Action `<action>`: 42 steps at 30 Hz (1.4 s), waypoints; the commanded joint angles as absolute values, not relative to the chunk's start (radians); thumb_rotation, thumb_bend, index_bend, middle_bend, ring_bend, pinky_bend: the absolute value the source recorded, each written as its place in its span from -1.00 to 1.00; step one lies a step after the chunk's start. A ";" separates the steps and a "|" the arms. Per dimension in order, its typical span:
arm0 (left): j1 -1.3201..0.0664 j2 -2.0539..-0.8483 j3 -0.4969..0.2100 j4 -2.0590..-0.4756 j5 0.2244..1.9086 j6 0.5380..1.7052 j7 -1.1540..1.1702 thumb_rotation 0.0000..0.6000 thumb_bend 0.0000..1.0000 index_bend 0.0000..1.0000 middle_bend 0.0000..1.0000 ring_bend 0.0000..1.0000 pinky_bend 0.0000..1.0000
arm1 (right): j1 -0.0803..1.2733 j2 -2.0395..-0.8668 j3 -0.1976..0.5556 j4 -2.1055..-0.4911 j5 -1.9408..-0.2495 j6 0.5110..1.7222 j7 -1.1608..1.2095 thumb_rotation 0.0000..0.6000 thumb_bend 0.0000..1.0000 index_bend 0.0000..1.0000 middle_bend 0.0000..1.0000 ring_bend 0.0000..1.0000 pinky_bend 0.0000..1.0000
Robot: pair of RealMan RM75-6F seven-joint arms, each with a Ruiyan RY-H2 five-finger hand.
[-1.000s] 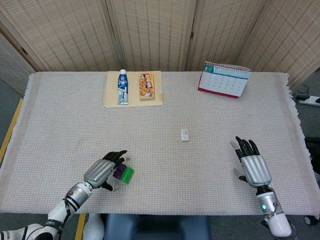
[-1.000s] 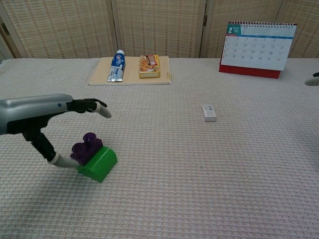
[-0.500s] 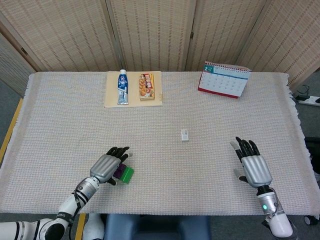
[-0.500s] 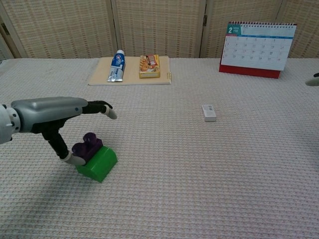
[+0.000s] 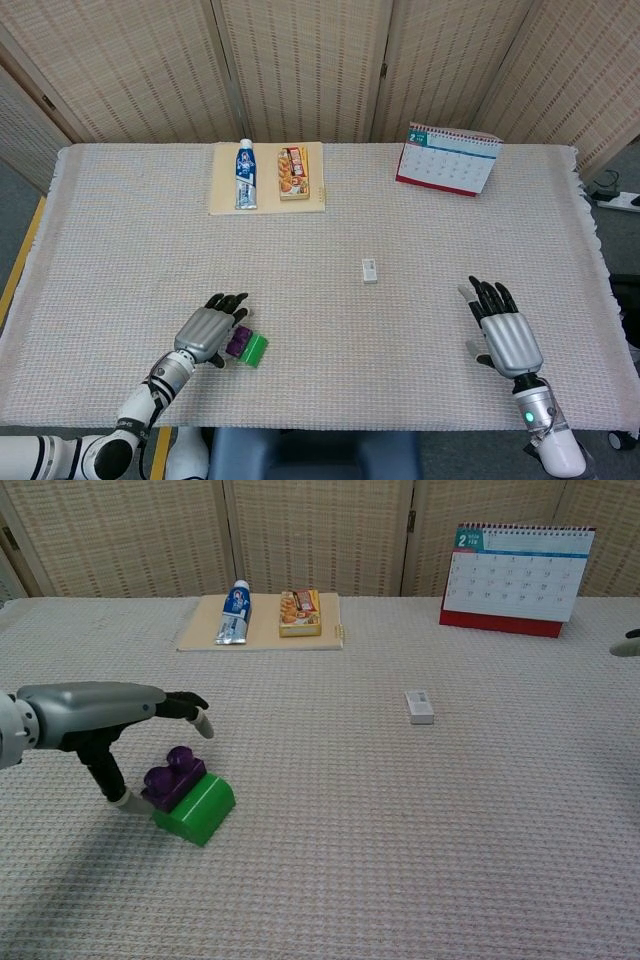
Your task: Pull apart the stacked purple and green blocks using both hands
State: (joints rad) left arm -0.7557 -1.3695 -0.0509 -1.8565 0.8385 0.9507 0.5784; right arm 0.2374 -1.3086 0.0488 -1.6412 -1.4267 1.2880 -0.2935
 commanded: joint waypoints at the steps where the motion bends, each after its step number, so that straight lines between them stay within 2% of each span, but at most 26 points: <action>1: -0.754 -1.374 -0.047 -1.848 0.846 0.951 0.561 1.00 -0.51 -0.52 -1.00 -1.00 -0.89 | 0.239 -1.311 0.048 -1.640 -1.425 1.286 -0.297 1.00 -0.31 -0.97 -1.00 -1.00 -1.00; 15: -0.755 -1.397 -0.020 -1.804 0.899 0.953 0.530 1.00 -0.47 -0.38 -1.00 -1.00 -0.89 | 0.239 -1.313 0.048 -1.641 -1.415 1.287 -0.306 1.00 -0.31 -0.97 -1.00 -1.00 -1.00; 26: -0.726 -1.420 -0.021 -1.768 0.970 0.980 0.458 1.00 -0.45 0.00 -1.00 -1.00 -0.89 | 0.240 -1.319 0.047 -1.640 -1.408 1.286 -0.319 1.00 -0.31 -0.97 -1.00 -1.00 -1.00; 31: -0.688 -1.422 -0.042 -1.769 1.037 1.019 0.350 1.00 -0.43 0.17 -0.96 -1.00 -0.89 | 0.261 -1.327 0.049 -1.617 -1.397 1.242 -0.297 1.00 -0.31 -0.97 -1.00 -1.00 -1.00; 34: -0.655 -1.422 -0.073 -1.769 1.063 1.049 0.247 1.00 -0.36 0.25 -0.89 -1.00 -0.87 | 0.304 -1.352 0.048 -1.559 -1.433 1.172 -0.153 1.00 -0.31 -0.98 -1.00 -1.00 -1.00; 37: -0.657 -1.405 -0.088 -1.766 1.048 1.038 0.237 1.00 -0.33 0.23 -0.89 -1.00 -0.87 | 0.349 -1.404 0.035 -1.469 -1.511 1.125 0.069 1.00 -0.31 -0.99 -1.00 -1.00 -1.00; 42: -0.662 -1.404 -0.124 -1.771 0.991 1.027 0.227 1.00 -0.32 0.24 -0.89 -1.00 -0.87 | 0.409 -1.525 0.027 -1.323 -1.600 1.118 0.401 1.00 -0.31 -0.99 -1.00 -1.00 -1.00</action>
